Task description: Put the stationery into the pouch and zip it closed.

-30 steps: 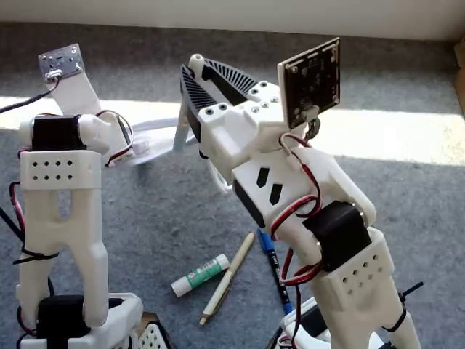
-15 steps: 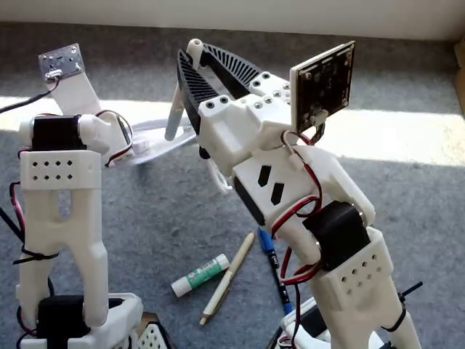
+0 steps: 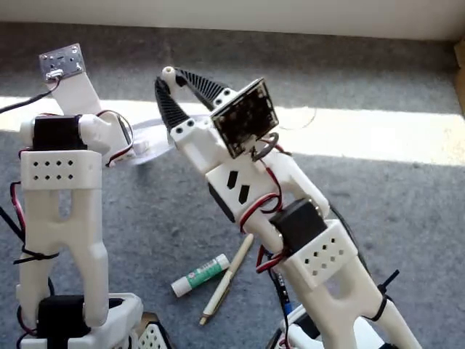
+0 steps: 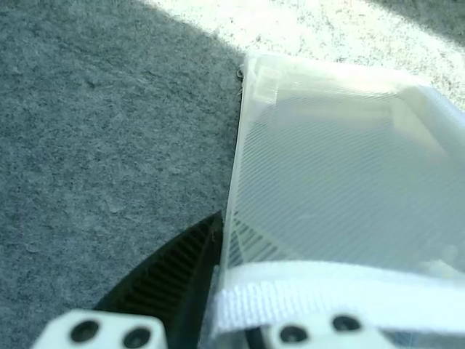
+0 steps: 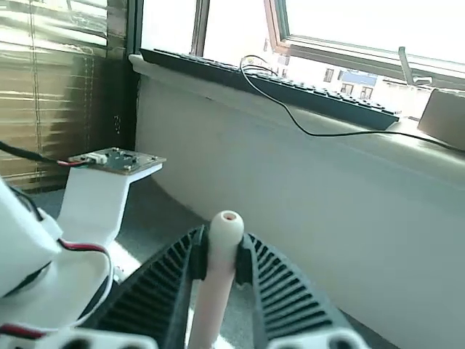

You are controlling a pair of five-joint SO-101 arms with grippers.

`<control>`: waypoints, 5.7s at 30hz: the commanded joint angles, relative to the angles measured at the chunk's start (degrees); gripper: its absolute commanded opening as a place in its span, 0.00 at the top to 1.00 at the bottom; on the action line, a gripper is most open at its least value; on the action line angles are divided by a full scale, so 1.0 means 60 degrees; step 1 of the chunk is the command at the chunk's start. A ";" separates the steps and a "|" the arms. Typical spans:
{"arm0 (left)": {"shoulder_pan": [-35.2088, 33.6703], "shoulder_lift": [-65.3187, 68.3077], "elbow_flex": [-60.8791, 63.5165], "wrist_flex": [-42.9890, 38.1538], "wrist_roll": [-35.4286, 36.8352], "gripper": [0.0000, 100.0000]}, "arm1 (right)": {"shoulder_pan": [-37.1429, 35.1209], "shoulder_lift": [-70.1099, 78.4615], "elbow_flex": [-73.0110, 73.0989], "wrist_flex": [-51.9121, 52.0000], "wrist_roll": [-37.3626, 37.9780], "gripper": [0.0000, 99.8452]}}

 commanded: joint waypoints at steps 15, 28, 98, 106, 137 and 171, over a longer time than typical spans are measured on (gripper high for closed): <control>-0.0139 0.0066 0.0066 -0.0176 -0.0103 0.96 | -0.0696 -0.1678 0.1912 -0.0667 0.0659 0.99; -0.0139 0.0066 0.0256 -0.0381 -0.0103 0.96 | -0.0652 -0.1692 0.1971 -0.0608 0.0659 0.99; -0.0125 0.0066 0.0271 -0.0381 -0.0088 0.96 | -0.3714 -0.8344 1.0425 0.2952 0.0645 0.81; -0.0125 0.0066 0.0286 -0.0381 -0.0088 0.96 | -0.4125 -0.9839 1.1875 0.2982 0.0615 0.81; -0.0125 0.0066 0.0286 -0.0381 -0.0088 0.96 | -0.4974 -1.0293 1.2989 0.4842 -0.1289 0.80; -0.0125 0.0066 0.0476 -0.0571 -0.0088 0.96 | -0.4315 -1.0410 1.3004 0.4784 -0.0293 0.80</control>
